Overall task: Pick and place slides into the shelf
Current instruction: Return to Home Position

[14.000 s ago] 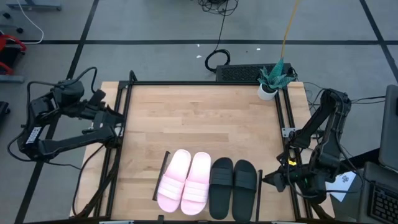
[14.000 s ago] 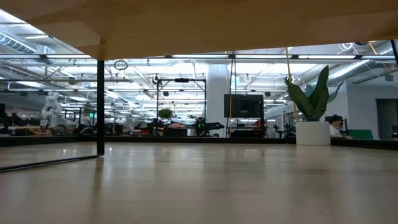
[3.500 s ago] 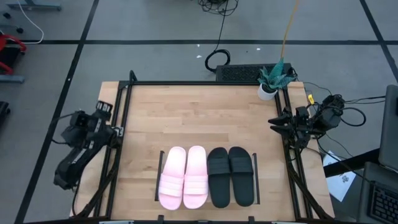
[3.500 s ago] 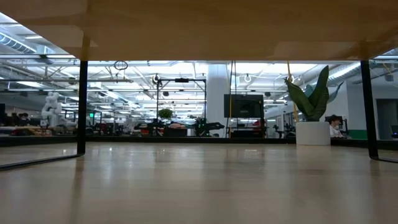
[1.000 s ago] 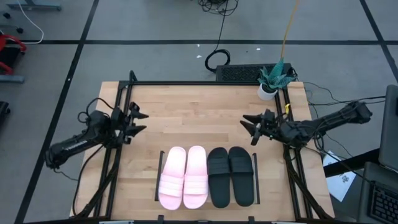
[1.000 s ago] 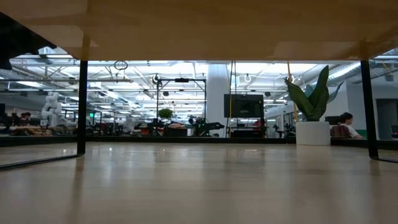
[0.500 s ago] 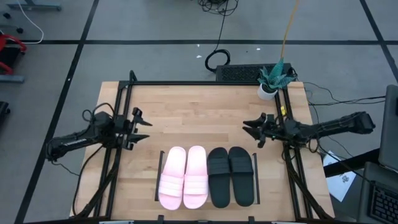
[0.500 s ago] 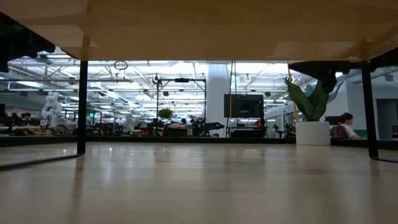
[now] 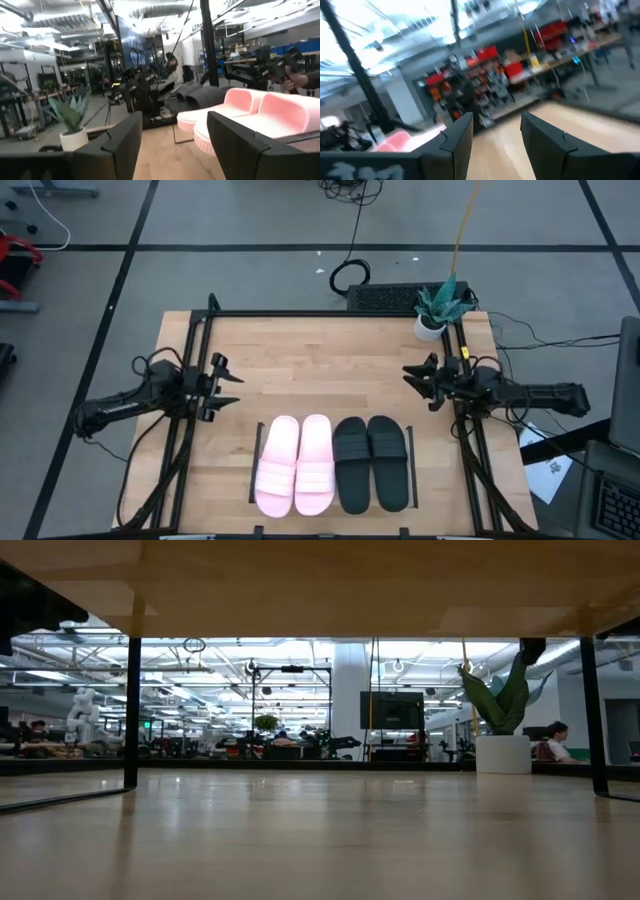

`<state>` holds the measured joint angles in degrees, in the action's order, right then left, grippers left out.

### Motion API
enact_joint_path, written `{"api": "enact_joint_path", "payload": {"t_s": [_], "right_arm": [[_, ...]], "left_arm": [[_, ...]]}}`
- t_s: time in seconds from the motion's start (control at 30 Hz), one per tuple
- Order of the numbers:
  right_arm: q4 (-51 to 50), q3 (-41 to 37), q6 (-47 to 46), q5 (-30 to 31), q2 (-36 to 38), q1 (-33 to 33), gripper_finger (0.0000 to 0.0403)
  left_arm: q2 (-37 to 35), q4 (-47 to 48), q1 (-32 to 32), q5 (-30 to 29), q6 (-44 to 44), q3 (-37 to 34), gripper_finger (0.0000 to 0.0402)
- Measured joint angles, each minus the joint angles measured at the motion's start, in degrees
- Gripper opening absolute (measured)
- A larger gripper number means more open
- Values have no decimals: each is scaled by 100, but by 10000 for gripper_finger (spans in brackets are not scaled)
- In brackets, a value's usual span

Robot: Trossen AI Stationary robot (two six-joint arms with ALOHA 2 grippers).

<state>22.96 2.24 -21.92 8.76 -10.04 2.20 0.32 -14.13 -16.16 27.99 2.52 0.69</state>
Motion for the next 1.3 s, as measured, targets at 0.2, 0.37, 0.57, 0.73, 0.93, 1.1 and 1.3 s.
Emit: {"api": "enact_joint_path", "payload": {"t_s": [0.2, 0.37, 0.57, 0.73, 0.93, 1.1, 1.3], "right_arm": [[-782, -5, -105, -16, 869, 52, 157], [-962, -7, 15, -142, 980, 52, 157], [-1343, -7, -53, -136, 977, 52, 157], [-1358, -7, 105, -139, 977, 50, 157], [-1358, -7, 177, -138, 977, 50, 157], [-1358, -10, 172, -136, 977, 50, 157], [-1358, -11, 187, 54, 977, 48, 157]], "left_arm": [[0, -471, -147, 264, -135, -9, 228], [0, -359, -291, 371, -383, -7, 228], [0, -329, -105, 673, -138, -8, 228], [7, 194, 198, 499, 38, -9, 228], [7, 481, 430, -334, 147, -9, 228], [4, 551, 525, -1063, 125, -9, 228], [4, 660, 623, -1721, 38, -11, 228]]}}
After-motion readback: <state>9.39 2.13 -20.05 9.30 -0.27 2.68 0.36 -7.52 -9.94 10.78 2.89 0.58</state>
